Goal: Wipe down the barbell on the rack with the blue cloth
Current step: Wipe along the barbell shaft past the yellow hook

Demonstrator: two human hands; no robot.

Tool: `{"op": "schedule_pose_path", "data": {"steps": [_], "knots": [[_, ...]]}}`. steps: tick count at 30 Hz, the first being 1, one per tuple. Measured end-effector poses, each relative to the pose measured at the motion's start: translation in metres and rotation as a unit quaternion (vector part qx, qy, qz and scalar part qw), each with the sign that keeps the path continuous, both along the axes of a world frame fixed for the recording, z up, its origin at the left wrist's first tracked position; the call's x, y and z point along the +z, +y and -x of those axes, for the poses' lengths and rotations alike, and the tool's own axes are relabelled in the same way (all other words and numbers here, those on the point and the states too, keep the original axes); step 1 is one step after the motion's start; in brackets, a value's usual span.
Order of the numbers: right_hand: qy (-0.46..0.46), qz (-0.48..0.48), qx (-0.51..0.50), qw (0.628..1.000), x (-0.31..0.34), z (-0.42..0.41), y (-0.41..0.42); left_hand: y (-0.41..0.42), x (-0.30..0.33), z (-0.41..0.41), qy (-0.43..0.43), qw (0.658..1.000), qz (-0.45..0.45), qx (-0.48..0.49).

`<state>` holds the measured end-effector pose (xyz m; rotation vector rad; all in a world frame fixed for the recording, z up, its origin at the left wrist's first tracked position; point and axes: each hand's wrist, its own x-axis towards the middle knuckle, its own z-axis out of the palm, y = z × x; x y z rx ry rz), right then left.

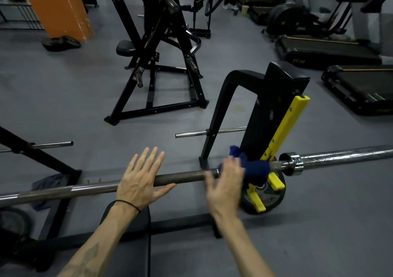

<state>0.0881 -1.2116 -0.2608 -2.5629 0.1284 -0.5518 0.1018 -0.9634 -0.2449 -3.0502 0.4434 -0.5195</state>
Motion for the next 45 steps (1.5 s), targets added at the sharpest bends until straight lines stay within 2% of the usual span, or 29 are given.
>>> {"op": "schedule_pose_path", "data": {"steps": [2,5,7,10,12,13,14,16,18,20,22,23,24,25,27,28,30,32,34,35,36,38,40,42,45], "knots": [[0.004,0.02,0.114,0.993,-0.004,0.017,0.04,0.001,-0.002,0.0,-0.009,1.0,0.001,-0.002],[-0.009,0.118,0.222,0.968,0.001,0.014,0.004,0.002,-0.001,0.0,-0.011,1.0,-0.002,-0.006],[-0.022,0.143,0.199,0.969,-0.005,0.008,-0.048,0.001,0.0,0.0,-0.019,1.0,-0.006,-0.01],[-0.027,0.063,0.058,0.996,-0.011,0.006,-0.095,-0.001,0.001,0.002,-0.006,1.0,-0.016,-0.004],[-0.028,-0.033,-0.024,0.999,-0.008,0.001,-0.061,-0.003,0.001,0.0,0.008,1.0,-0.026,0.0],[-0.022,-0.066,-0.021,0.997,-0.004,0.001,-0.036,-0.003,0.0,-0.001,0.011,1.0,-0.029,-0.003],[-0.014,-0.063,0.022,0.998,-0.001,0.006,-0.015,-0.003,0.0,-0.001,0.008,1.0,-0.03,-0.004],[-0.001,0.05,0.157,0.986,-0.005,0.015,-0.011,-0.001,-0.002,0.0,0.0,1.0,-0.029,-0.005],[-0.019,0.145,0.207,0.967,-0.005,0.004,-0.058,-0.001,-0.002,0.0,-0.013,1.0,-0.02,-0.01],[-0.02,0.124,0.115,0.985,-0.005,-0.004,-0.092,-0.002,-0.002,-0.001,-0.021,1.0,-0.014,-0.009],[-0.007,0.005,-0.031,0.999,-0.002,-0.008,-0.076,-0.004,-0.004,0.0,-0.012,1.0,-0.01,-0.006],[-0.011,-0.042,-0.061,0.997,-0.001,-0.008,-0.049,-0.004,-0.005,0.0,-0.01,1.0,-0.007,-0.005],[-0.018,-0.067,-0.037,0.997,0.002,-0.006,-0.021,-0.003,-0.007,-0.001,-0.012,1.0,-0.007,-0.008],[-0.015,-0.05,0.026,0.998,0.002,-0.001,0.001,-0.003,-0.007,-0.002,-0.013,1.0,-0.007,-0.01],[-0.002,0.062,0.176,0.983,0.002,0.006,0.0,-0.002,-0.009,-0.003,-0.018,1.0,-0.004,-0.017],[-0.005,0.108,0.208,0.972,0.001,0.002,-0.021,-0.001,-0.01,-0.003,-0.021,1.0,-0.001,-0.022],[-0.018,0.137,0.162,0.977,-0.005,-0.009,-0.066,0.001,-0.011,-0.002,-0.036,0.999,0.005,-0.035],[-0.029,0.053,0.012,0.998,-0.007,-0.014,-0.084,0.001,-0.012,0.001,-0.05,0.998,0.008,-0.043],[-0.045,-0.04,-0.068,0.996,-0.008,-0.016,-0.047,-0.008,-0.013,0.004,-0.058,0.997,0.014,-0.052],[-0.052,-0.063,-0.044,0.996,-0.006,-0.015,-0.019,-0.017,-0.015,0.005,-0.058,0.996,0.014,-0.063],[-0.047,-0.055,0.02,0.997,-0.006,-0.007,0.003,-0.03,-0.018,0.006,-0.056,0.995,0.012,-0.08],[-0.016,0.046,0.173,0.984,-0.002,0.009,0.01,-0.06,-0.02,0.003,-0.052,0.993,-0.002,-0.111],[-0.015,0.143,0.238,0.961,0.004,0.002,-0.038,-0.084,-0.019,-0.002,-0.039,0.993,0.021,-0.105],[-0.014,0.176,0.185,0.967,0.004,-0.011,-0.088,-0.094,-0.017,-0.007,-0.05,0.994,0.032,-0.089],[-0.009,0.051,0.006,0.999,0.003,-0.011,-0.093,-0.095,-0.015,-0.013,-0.064,0.995,0.01,-0.074]]}}
